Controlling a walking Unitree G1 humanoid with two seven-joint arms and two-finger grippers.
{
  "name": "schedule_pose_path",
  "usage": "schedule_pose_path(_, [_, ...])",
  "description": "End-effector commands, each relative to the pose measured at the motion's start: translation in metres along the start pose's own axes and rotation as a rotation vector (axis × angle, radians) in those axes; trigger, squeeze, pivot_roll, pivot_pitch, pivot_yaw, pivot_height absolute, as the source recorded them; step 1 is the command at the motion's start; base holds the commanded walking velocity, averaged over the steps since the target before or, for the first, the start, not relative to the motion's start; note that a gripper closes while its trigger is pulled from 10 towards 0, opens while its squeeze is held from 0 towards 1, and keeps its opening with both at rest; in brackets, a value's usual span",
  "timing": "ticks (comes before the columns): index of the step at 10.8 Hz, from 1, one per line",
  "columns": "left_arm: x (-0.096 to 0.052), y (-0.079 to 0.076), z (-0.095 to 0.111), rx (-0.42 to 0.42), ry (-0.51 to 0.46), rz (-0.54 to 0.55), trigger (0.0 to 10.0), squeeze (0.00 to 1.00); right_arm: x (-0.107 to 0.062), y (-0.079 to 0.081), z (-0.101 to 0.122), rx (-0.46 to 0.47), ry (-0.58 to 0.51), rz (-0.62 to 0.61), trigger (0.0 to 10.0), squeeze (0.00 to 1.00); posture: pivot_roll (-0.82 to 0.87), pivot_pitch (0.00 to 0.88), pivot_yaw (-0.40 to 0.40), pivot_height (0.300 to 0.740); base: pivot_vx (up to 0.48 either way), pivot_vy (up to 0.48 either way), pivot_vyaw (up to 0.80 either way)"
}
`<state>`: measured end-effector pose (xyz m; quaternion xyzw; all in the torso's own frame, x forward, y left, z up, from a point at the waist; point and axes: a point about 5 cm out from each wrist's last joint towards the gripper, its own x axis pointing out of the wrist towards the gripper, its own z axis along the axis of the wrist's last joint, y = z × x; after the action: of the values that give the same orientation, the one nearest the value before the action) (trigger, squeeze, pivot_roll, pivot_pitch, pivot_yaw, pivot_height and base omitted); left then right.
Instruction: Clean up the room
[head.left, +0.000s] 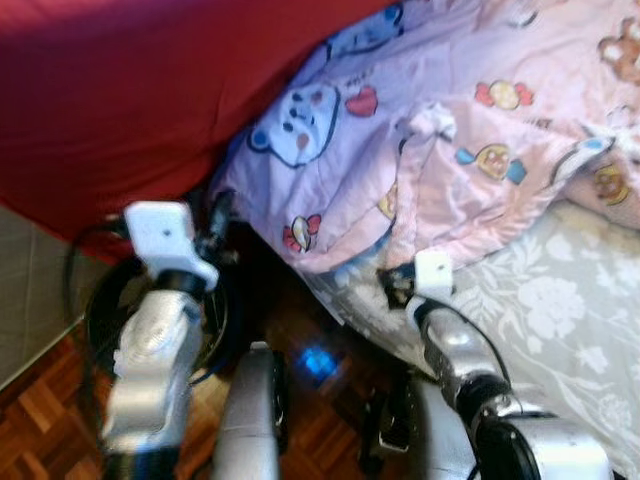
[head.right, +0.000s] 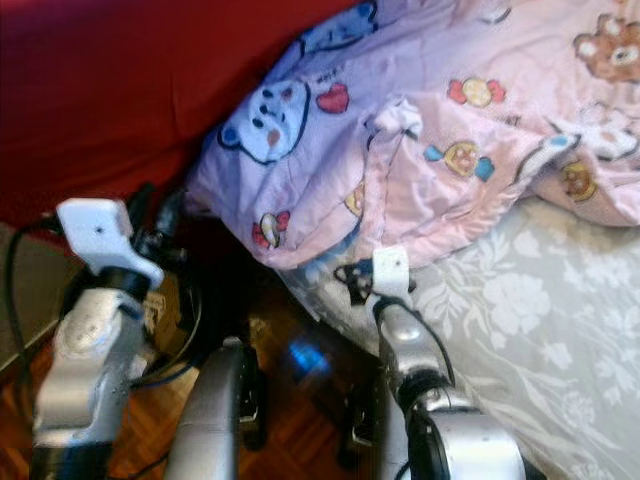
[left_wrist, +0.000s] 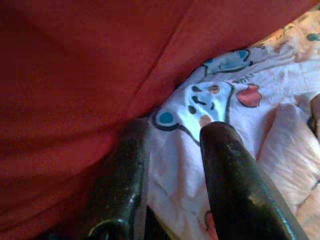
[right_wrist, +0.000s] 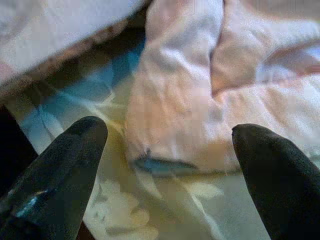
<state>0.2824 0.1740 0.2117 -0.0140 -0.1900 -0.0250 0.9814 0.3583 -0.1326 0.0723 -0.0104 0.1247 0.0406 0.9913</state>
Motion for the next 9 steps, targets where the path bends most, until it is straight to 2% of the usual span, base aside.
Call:
schedule_pose_path(1, [-0.009, 0.001, 0.002, 0.000, 0.019, 0.007, 10.0, 0.00, -0.004, 0.005, -0.014, 0.013, 0.041, 0.010, 10.0, 0.00, 0.47, 0.544, -0.018, 0.637, 0.000, 0.000, 0.00])
schedule_pose_path(4, [-0.020, -0.001, 0.015, 0.004, 0.037, 0.014, 10.0, 0.00, -0.004, 0.006, -0.016, 0.001, 0.063, -0.003, 10.0, 0.00, 0.49, 0.566, -0.016, 0.637, 0.000, 0.000, 0.00])
schedule_pose_path(5, [-0.024, -0.002, 0.017, 0.001, 0.044, 0.018, 10.0, 0.00, -0.004, 0.005, -0.016, -0.009, 0.061, -0.023, 0.3, 0.00, 0.50, 0.570, -0.015, 0.637, 0.000, 0.000, 0.00])
schedule_pose_path(7, [-0.031, -0.002, 0.017, -0.002, 0.071, 0.026, 10.0, 0.00, -0.004, -0.002, -0.014, -0.035, 0.049, -0.070, 0.0, 0.00, 0.50, 0.580, -0.016, 0.637, 0.000, 0.000, 0.00])
schedule_pose_path(8, [-0.030, -0.004, 0.022, -0.007, 0.069, 0.025, 10.0, 0.00, -0.004, -0.014, -0.010, -0.038, 0.039, -0.132, 0.0, 0.00, 0.49, 0.582, -0.020, 0.637, 0.000, 0.000, 0.00])
schedule_pose_path(9, [-0.029, -0.005, 0.025, -0.009, 0.067, 0.026, 10.0, 0.00, -0.004, -0.018, -0.010, -0.042, 0.041, -0.144, 0.4, 0.00, 0.49, 0.586, -0.024, 0.637, 0.000, 0.000, 0.00])
